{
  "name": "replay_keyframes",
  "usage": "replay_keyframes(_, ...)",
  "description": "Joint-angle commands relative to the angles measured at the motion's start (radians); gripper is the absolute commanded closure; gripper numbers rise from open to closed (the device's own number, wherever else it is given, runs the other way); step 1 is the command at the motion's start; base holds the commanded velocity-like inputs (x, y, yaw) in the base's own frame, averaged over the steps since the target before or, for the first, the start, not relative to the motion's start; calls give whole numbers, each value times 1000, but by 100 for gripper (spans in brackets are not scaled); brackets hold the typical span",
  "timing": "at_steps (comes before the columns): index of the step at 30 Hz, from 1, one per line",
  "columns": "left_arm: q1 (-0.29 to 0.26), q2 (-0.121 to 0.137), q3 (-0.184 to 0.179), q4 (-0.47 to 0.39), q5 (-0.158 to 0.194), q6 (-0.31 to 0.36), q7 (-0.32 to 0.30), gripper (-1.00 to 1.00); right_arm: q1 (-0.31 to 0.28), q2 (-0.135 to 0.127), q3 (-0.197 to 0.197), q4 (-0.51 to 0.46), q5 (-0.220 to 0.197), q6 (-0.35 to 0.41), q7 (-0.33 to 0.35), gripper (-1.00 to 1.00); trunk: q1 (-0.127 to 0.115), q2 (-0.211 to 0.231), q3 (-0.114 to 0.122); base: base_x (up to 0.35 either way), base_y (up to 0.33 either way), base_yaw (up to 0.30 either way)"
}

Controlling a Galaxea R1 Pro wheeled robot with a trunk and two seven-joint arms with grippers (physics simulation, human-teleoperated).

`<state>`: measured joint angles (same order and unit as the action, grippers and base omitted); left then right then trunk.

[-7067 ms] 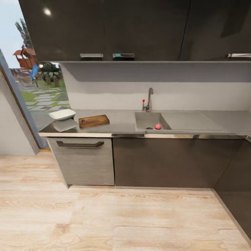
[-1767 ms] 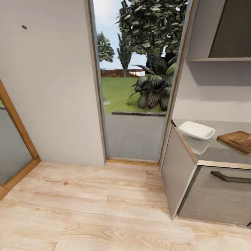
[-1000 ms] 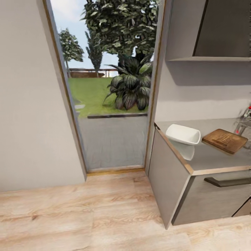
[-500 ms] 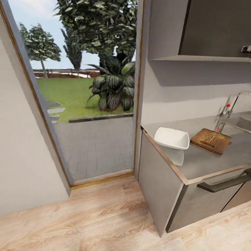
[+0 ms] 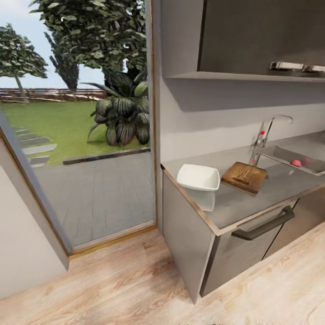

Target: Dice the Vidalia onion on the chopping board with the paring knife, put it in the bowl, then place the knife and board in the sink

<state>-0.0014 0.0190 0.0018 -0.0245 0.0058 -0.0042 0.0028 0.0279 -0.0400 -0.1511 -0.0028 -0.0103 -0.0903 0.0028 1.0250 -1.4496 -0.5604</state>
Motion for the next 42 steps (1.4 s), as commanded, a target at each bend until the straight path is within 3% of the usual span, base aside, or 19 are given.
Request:
replay_keyframes(1, 0, 0, 0, -1, 1, -1, 0, -100, 0, 0, -5, 0, -1, -3, 0, -100, 0, 0, -1, 1, 0, -300)
replay_keyframes(10, 0, 1, 1, -2, 0, -1, 0, -100, 0, 0, -5, 0, 0, -3, 0, -100, 0, 0, -1, 44, 26, -300)
replay_keyframes(29, 0, 1, 0, -2, 0, 0, 0, -100, 0, 0, -5, 0, 0, -3, 0, -100, 0, 0, -1, 266, 208, -300)
replay_keyframes(39, 0, -2, 0, -2, 0, 0, 0, -100, 0, 0, -5, 0, 0, -3, 1, -100, 0, 0, -1, 23, 18, -300)
replay_keyframes(42, 0, -2, 0, -2, 0, 0, 0, -100, 0, 0, -5, 0, 0, -3, 1, -100, -12, 21, 9, 0, 0, -300)
